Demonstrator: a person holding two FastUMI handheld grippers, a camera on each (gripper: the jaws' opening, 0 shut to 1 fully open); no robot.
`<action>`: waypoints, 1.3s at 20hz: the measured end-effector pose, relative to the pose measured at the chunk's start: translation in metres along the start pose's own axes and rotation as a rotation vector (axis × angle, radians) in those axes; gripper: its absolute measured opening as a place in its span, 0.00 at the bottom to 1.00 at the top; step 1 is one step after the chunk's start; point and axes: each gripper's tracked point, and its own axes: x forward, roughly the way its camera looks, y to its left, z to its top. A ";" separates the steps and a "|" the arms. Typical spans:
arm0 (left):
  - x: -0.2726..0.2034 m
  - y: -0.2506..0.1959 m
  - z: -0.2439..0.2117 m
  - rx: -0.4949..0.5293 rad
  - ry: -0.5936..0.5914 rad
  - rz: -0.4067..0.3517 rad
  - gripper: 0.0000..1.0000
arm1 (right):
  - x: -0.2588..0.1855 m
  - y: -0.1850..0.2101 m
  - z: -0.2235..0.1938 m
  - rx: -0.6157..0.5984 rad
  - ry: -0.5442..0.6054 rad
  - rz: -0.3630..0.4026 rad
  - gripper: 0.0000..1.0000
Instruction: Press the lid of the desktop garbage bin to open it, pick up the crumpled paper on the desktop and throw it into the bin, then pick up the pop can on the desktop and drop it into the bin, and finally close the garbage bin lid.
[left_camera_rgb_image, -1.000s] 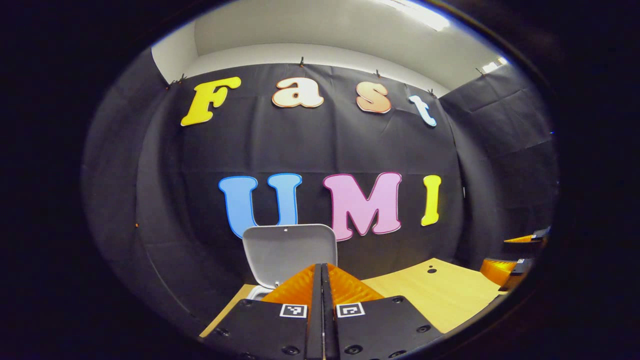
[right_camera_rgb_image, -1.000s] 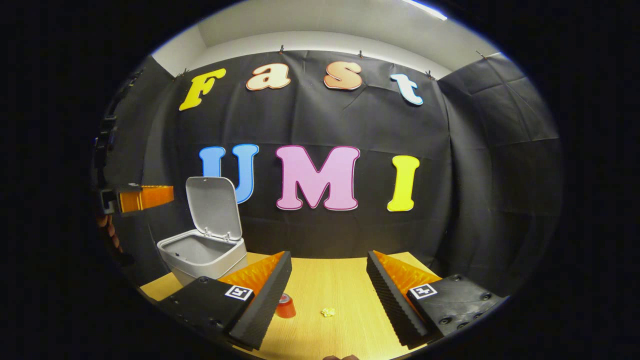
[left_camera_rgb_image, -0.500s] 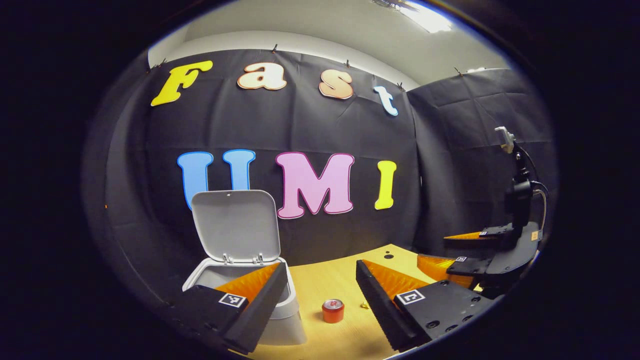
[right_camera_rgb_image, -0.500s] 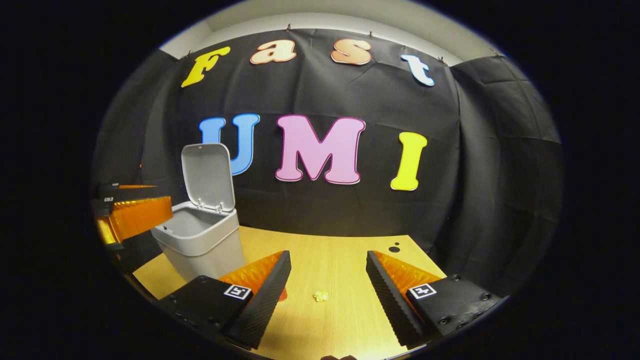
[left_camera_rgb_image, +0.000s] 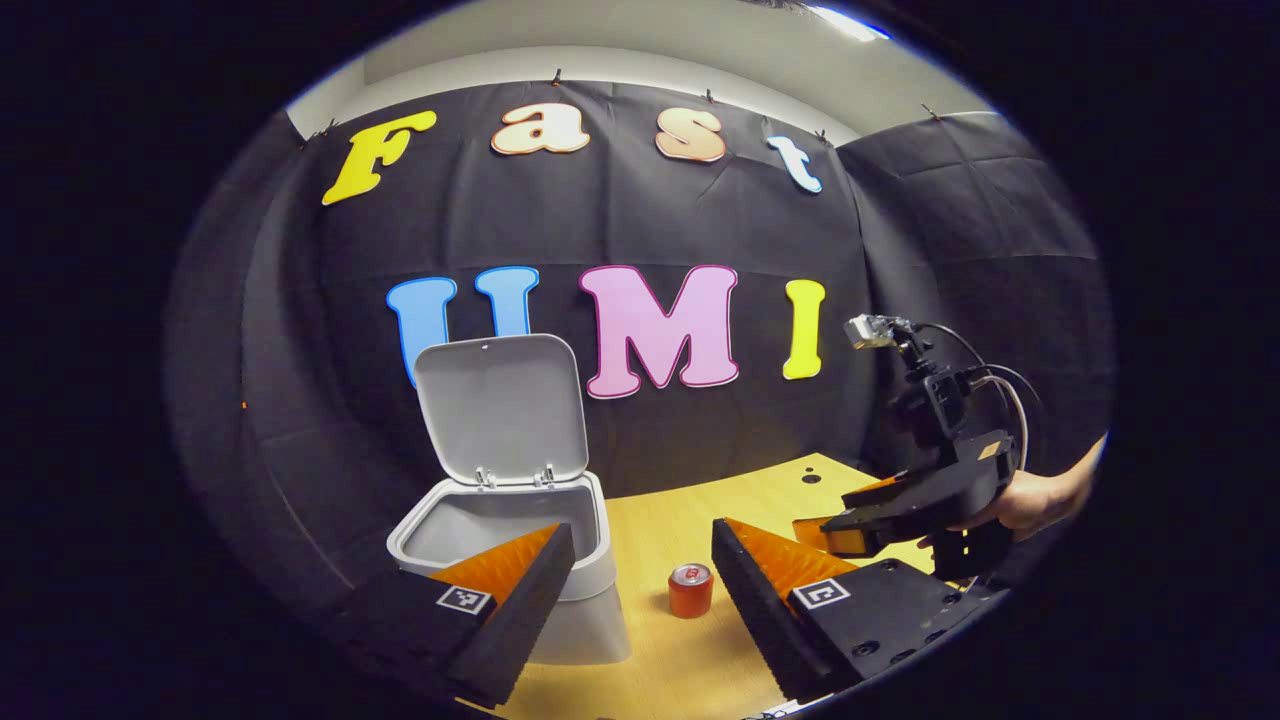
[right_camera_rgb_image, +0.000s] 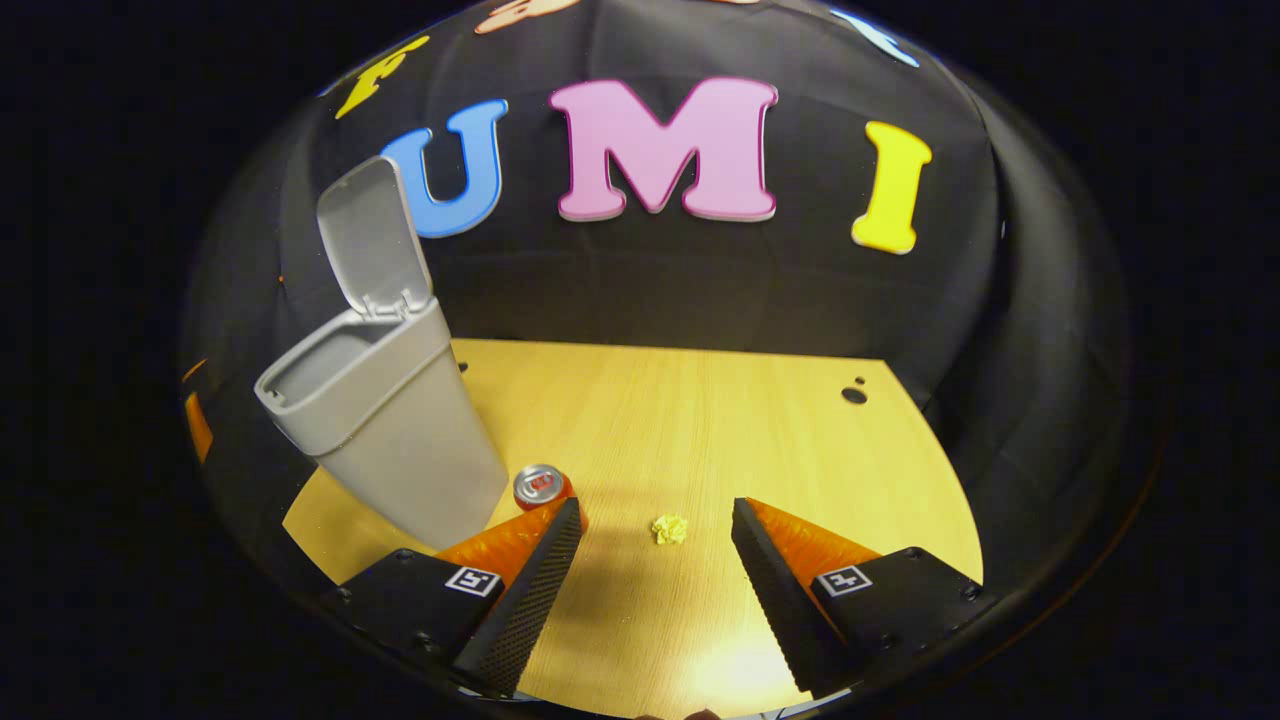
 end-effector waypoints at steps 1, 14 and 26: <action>-0.001 0.004 -0.004 -0.008 0.014 0.018 0.93 | 0.014 -0.004 -0.010 -0.002 0.045 0.005 0.98; 0.011 0.024 -0.035 -0.060 0.137 0.205 0.94 | 0.149 -0.010 -0.097 0.021 0.418 0.042 0.97; 0.038 0.021 -0.029 -0.038 0.137 0.200 0.94 | 0.168 -0.020 -0.129 -0.087 0.504 0.027 0.71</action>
